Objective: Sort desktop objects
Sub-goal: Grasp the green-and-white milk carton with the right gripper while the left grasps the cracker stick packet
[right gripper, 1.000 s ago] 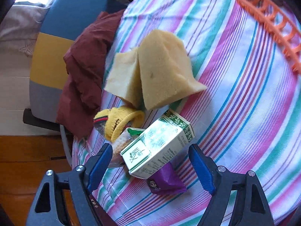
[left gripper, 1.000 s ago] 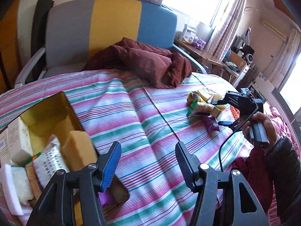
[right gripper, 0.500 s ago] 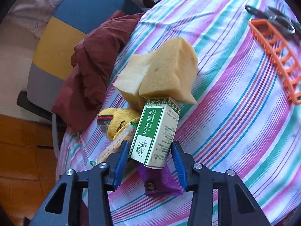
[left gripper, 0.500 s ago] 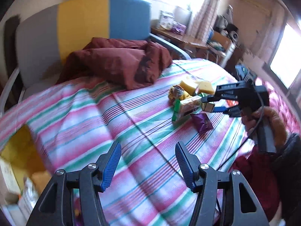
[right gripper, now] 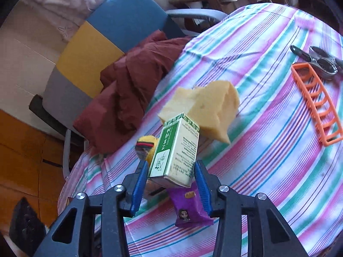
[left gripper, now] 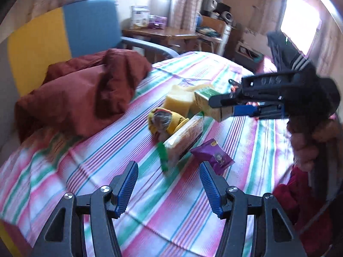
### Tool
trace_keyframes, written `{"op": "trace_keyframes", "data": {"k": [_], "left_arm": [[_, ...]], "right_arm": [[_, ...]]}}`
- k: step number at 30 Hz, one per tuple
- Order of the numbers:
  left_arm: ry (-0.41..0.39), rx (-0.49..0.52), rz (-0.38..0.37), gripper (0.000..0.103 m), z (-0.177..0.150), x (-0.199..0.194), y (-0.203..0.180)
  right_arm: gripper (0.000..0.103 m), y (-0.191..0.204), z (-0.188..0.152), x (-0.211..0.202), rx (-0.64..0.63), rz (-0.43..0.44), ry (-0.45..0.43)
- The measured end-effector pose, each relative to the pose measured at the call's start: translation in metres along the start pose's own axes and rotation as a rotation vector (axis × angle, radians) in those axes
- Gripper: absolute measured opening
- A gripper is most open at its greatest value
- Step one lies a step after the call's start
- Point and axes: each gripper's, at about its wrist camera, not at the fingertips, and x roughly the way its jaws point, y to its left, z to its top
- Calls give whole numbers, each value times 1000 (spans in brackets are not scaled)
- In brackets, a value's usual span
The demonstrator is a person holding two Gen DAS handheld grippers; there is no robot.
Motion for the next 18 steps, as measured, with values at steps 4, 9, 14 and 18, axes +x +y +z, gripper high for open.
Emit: {"op": "trace_keyframes", "data": {"k": [4, 9, 14, 18], "left_arm": [[48, 31, -30, 61, 9, 26, -2], [106, 71, -58, 61, 18, 52, -5], [129, 59, -108, 58, 24, 66, -4], [145, 61, -137, 51, 26, 73, -9]], "right_arm": [[45, 0, 3, -5, 0, 15, -12], [45, 5, 2, -5, -20, 31, -11], [44, 8, 1, -3, -48, -4, -1], [43, 3, 1, 5, -42, -40, 35]]}}
